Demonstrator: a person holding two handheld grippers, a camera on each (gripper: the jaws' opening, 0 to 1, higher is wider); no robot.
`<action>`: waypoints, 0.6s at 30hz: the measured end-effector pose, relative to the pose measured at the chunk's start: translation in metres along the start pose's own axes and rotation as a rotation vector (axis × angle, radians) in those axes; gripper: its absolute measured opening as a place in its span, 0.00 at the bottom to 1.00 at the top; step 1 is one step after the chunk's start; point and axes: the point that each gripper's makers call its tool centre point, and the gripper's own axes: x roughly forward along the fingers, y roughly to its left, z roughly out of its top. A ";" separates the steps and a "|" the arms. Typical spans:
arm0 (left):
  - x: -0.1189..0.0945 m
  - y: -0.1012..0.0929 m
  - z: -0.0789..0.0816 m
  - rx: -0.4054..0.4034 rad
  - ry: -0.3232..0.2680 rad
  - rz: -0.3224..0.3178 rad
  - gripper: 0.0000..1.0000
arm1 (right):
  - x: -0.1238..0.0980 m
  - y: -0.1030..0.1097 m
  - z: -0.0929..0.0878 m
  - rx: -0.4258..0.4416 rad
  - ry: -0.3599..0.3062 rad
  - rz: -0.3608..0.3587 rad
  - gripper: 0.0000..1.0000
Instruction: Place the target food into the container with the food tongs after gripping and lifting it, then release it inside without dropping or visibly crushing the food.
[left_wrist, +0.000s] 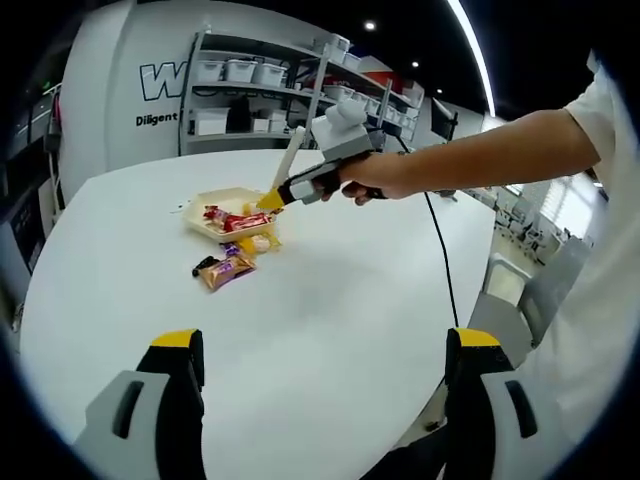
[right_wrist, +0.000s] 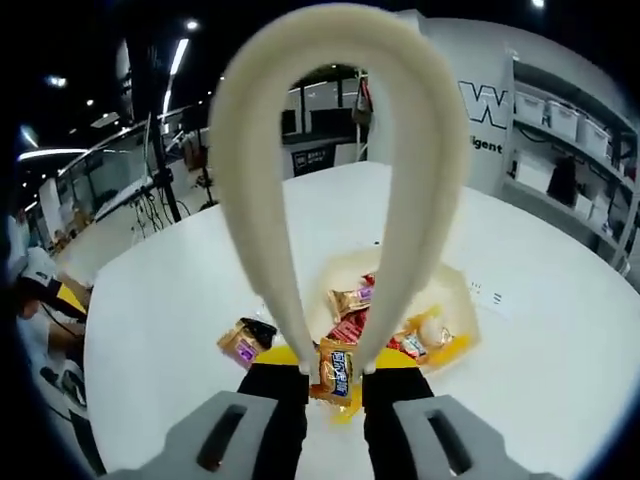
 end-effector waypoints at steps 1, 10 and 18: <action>0.000 0.000 0.000 0.000 0.001 0.001 0.99 | 0.001 -0.002 0.003 0.003 -0.003 0.000 0.14; -0.001 -0.001 0.001 0.001 0.001 0.003 0.99 | 0.004 -0.013 0.015 -0.012 -0.006 -0.013 0.14; 0.001 -0.001 0.001 0.004 0.004 -0.003 0.99 | 0.007 -0.023 0.016 -0.010 0.007 -0.031 0.14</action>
